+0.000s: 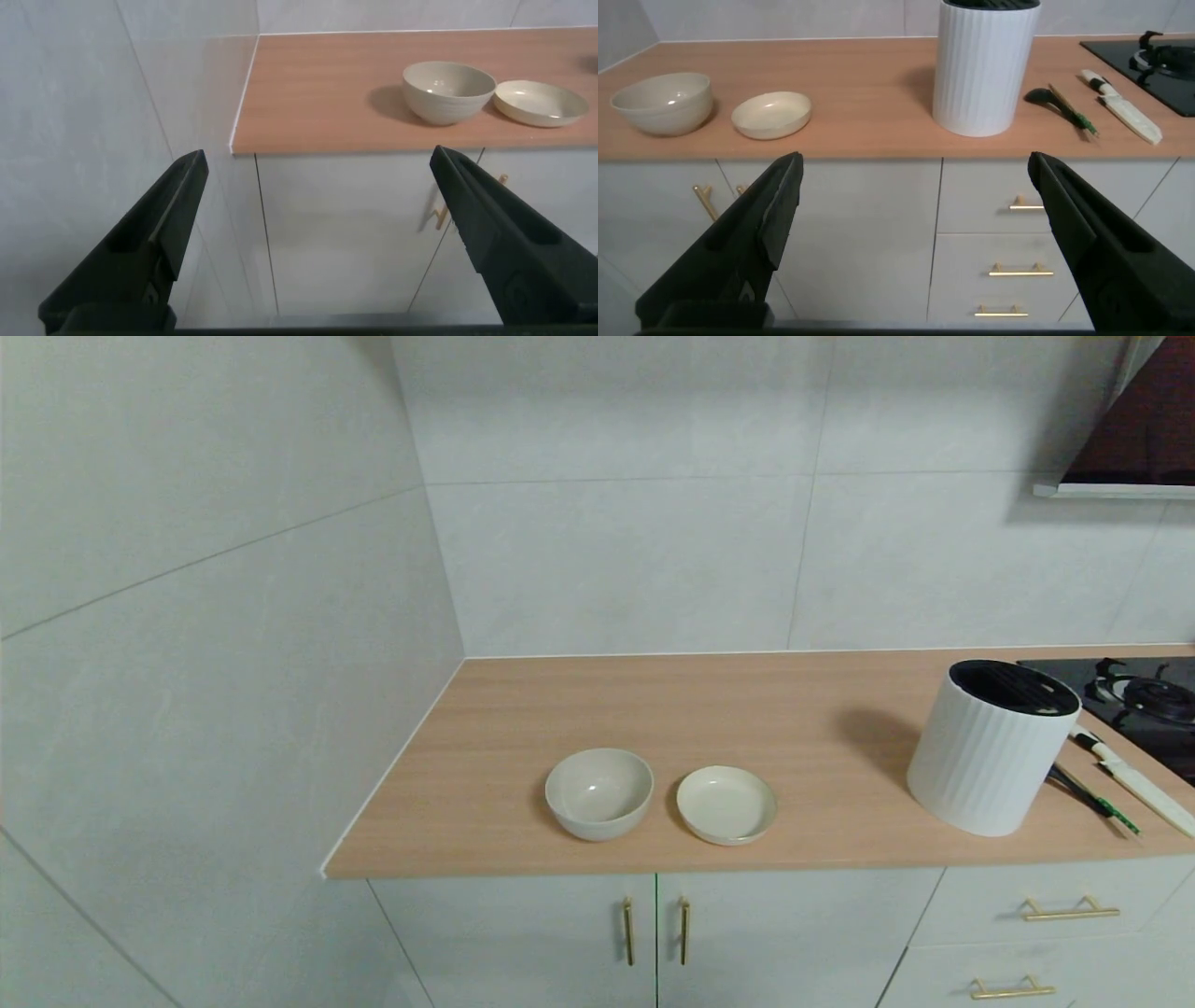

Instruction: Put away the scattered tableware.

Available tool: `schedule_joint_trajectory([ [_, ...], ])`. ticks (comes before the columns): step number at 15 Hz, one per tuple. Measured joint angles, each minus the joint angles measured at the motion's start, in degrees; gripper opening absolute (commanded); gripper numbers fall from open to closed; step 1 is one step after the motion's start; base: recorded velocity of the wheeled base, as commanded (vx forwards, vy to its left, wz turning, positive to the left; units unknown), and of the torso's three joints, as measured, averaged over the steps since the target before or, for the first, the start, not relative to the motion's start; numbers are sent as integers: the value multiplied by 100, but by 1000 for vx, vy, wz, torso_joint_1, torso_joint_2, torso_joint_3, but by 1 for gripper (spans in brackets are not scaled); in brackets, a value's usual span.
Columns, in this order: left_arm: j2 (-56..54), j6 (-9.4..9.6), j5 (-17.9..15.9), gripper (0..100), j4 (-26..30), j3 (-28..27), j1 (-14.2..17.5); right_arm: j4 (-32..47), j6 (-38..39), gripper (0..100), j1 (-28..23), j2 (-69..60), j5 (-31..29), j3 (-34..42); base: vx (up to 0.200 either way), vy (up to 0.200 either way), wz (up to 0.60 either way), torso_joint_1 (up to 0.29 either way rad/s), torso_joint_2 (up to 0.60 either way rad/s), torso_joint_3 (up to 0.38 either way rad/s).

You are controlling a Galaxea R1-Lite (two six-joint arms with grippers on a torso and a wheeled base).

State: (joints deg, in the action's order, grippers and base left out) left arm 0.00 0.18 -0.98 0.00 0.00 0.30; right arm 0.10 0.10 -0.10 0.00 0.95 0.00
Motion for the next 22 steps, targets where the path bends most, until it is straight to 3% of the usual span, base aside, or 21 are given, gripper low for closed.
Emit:
schedule_joint_trajectory([
  [7,0,-9,0,100,0,0,0,0,0,100,0,0,0,0,0,0,0,-31,67,37],
  [22,0,-9,0,100,0,0,0,0,1,100,0,0,-2,0,0,0,0,-213,481,260],
])
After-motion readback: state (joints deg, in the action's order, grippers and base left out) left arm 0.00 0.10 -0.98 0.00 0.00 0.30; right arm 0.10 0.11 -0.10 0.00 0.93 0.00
